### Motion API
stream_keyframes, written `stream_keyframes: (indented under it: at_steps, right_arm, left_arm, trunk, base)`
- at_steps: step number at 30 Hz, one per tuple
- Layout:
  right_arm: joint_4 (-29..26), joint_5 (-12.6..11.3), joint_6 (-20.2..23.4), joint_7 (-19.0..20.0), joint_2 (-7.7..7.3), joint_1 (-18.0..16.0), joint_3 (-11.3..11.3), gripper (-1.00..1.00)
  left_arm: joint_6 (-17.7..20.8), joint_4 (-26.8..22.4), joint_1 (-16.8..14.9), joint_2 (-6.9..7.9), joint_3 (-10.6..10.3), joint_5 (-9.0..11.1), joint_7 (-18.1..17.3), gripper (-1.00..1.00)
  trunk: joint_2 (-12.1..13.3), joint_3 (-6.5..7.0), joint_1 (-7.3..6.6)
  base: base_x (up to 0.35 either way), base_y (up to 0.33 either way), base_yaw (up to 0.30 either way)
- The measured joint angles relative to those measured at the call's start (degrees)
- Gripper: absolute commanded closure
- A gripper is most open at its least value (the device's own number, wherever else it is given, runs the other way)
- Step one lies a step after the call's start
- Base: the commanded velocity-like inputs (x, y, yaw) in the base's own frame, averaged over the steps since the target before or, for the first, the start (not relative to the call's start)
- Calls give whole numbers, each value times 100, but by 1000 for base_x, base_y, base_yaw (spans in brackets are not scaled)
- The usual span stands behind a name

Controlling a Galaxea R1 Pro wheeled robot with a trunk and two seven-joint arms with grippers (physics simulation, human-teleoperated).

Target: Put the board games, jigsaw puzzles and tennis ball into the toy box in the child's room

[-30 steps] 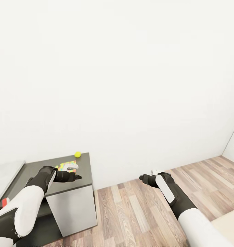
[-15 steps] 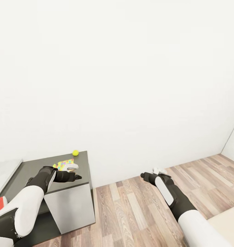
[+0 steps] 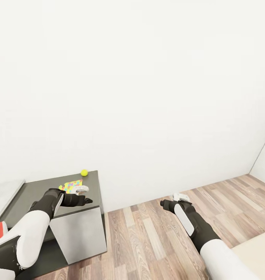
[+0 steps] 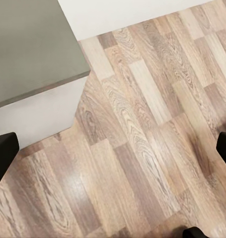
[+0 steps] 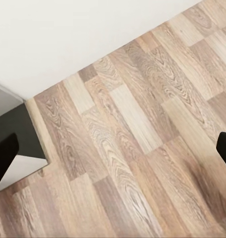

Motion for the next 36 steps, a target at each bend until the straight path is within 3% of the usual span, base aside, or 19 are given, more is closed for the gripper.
stream_keyframes:
  at_steps: [11,28,36]
  right_arm:
    - [8,-12,6,9,4,0,-9,-100]
    - [13,-12,5,10,7,0,-13,-100]
    - [4,-17,6,11,7,0,-14,-100]
  left_arm:
    - [7,0,0,-6,-5,-1,2,-100]
    - [9,6,0,-5,3,0,2,-100]
    - [8,8,0,-6,0,-1,2,-100]
  trunk:
    - [0,1,2]
    - [0,45,0]
    - [0,49,0]
  base:
    - [-116,-53,9]
    - [-33,-105,239]
    - [-10,-3,80]
